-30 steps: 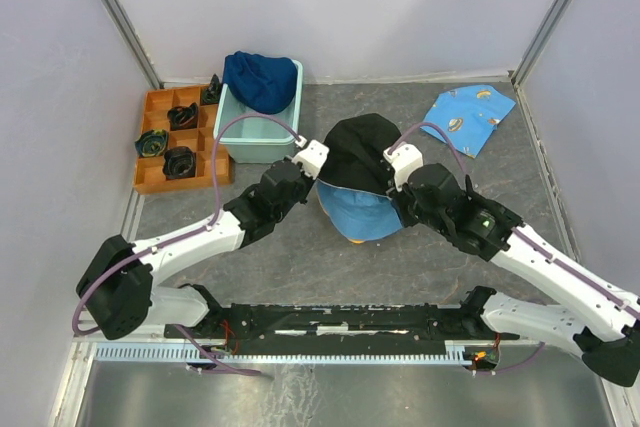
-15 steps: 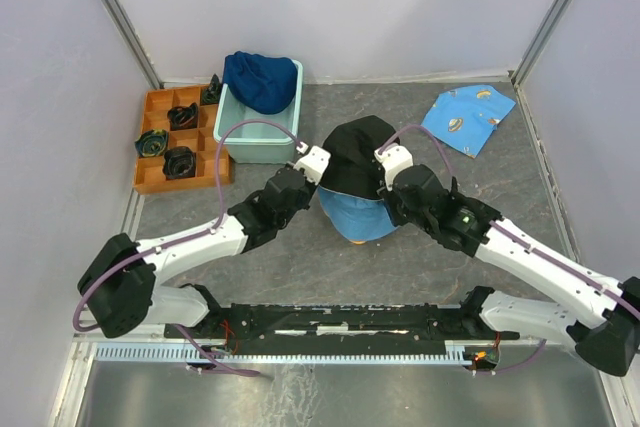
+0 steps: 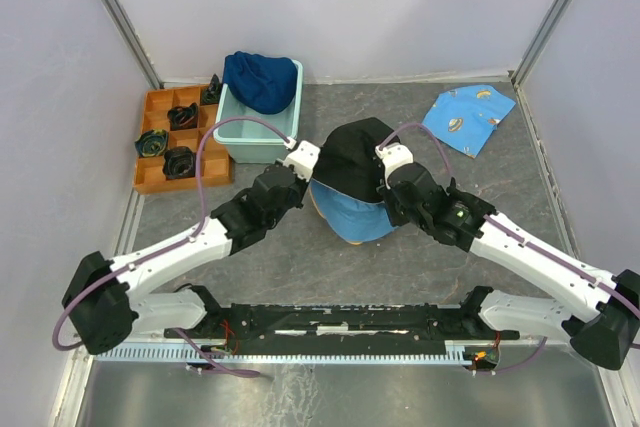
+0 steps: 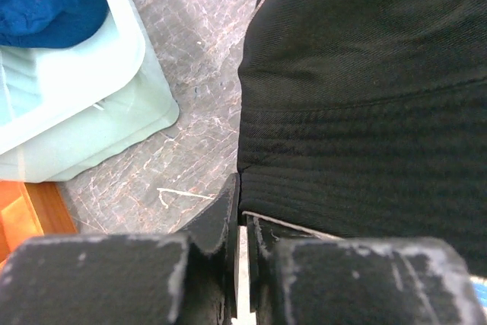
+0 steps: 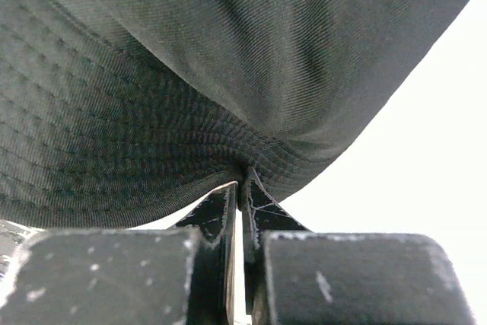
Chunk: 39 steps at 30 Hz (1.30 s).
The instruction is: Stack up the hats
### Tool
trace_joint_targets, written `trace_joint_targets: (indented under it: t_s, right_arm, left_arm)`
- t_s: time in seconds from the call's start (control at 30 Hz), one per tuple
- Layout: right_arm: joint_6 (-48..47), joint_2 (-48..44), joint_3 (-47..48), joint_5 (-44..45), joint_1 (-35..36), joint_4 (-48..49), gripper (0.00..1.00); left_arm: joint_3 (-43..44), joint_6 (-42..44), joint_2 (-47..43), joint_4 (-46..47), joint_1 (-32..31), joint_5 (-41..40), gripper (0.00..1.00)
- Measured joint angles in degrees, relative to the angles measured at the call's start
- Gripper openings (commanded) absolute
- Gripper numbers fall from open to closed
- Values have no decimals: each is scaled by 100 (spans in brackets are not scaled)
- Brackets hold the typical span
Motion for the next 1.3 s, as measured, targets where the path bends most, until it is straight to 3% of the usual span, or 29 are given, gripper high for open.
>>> trace_joint_targets:
  t_s: [0.07,0.17,0.37,0.77,1.1,1.3]
  right_arm:
    - [90,0,0,-11,0,-52,15]
    - [203,-2,0,-39,0,-140,16]
    - [282,0,-61,-155,-4,-647,32]
    - [295,-138,-94,-348,-4,-907,42]
    - [302,-702,-90,-389,-4,-1043,43]
    - [455,-881,-37,-76,-4,-1281,56]
  left_arm:
    - [-9,-55,-223,-116,0,37,16]
    - [-20,-177,-476,-321,2,98,24]
    - [-20,-483,-564,-951,37,164,33]
    - [162,-1231,-1102,-1762,42,133,46]
    - [1027,-2669,-1364,-2605,42,400,49]
    - [1438,-4011,-1137,-3108,42,734,68]
